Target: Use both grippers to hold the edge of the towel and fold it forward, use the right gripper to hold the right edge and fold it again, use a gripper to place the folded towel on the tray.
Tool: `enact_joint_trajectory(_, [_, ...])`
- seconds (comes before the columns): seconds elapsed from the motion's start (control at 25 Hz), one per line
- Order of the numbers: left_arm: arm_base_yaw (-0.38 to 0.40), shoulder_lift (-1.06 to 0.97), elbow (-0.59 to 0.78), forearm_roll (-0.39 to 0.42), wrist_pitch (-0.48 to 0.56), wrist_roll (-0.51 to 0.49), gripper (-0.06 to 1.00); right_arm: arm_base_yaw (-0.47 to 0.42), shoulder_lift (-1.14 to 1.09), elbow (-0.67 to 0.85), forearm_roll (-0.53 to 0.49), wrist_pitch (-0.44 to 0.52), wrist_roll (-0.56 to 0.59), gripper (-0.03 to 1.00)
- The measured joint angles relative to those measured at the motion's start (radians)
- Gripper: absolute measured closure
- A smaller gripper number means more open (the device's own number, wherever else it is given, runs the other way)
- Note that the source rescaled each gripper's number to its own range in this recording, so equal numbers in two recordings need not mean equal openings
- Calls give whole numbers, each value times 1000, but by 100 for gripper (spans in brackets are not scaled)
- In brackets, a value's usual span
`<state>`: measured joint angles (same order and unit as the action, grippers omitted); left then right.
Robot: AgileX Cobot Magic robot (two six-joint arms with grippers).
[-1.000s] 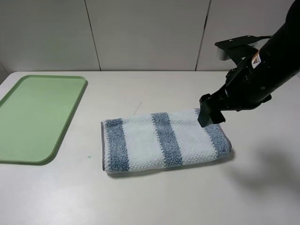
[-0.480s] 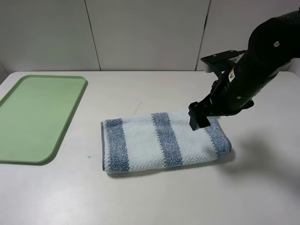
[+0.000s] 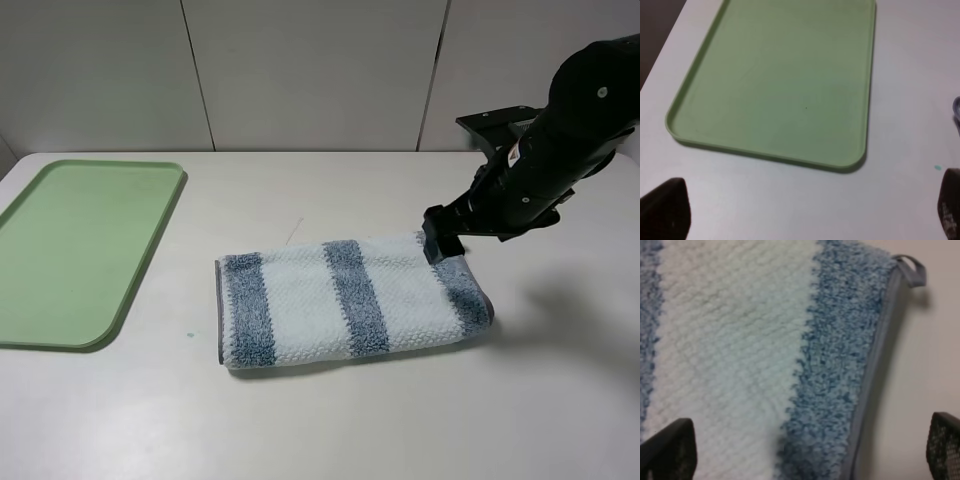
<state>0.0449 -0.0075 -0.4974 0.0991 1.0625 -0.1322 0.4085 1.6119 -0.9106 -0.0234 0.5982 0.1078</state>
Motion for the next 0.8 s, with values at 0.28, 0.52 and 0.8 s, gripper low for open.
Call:
enact_joint_trajectory(0.28, [0, 0, 0, 0, 0, -1, -5, -61, 23, 0, -1, -32, -28, -3])
enact_joint_trajectory(0.52, [0, 0, 0, 0, 0, -2, -5, -87, 118, 0, -3, -64, -59, -3])
enact_joint_trajectory(0.8, [0, 0, 0, 0, 0, -2, -5, -124, 202, 0, 23, -119, -60, -3])
